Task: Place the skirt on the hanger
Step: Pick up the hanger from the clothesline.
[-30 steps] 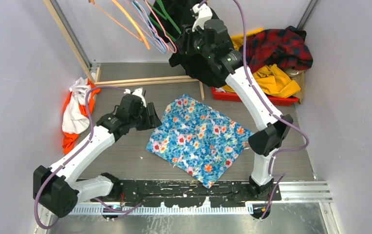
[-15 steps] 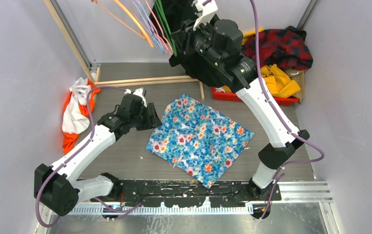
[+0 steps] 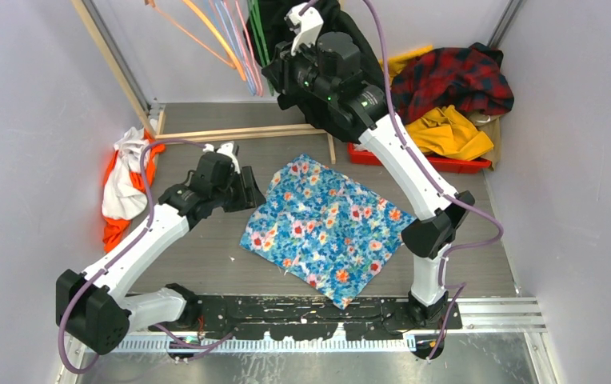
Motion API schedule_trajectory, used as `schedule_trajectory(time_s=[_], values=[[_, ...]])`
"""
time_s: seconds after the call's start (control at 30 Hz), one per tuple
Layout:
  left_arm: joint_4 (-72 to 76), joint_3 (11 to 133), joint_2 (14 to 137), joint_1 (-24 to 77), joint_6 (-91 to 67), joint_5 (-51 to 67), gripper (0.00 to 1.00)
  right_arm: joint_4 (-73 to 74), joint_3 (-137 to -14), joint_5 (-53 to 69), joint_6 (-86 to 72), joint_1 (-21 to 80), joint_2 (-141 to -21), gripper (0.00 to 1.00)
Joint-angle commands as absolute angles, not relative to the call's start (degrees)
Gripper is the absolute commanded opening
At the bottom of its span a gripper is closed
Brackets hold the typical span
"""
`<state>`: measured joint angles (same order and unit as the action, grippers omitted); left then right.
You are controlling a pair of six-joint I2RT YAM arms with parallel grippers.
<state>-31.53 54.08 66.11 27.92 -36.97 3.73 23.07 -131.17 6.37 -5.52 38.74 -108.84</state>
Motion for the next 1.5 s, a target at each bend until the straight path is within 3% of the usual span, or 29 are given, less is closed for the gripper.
schedule_trajectory(time_s=[0.0, 0.9, 1.47], values=[[-29.4, 56.2, 66.0, 27.1, -35.8, 4.8, 0.55, 19.3, -132.3, 7.9, -6.4, 39.5, -105.8, 0.36], [-27.5, 55.1, 67.0, 25.2, -35.9, 7.5, 0.54, 21.3, -134.2, 3.9, -1.8, 45.3, -104.8, 0.44], [-27.7, 54.2, 65.8, 24.7, -36.0, 7.7, 0.54, 22.0, -136.2, 1.0, -5.0, 39.1, -110.1, 0.45]])
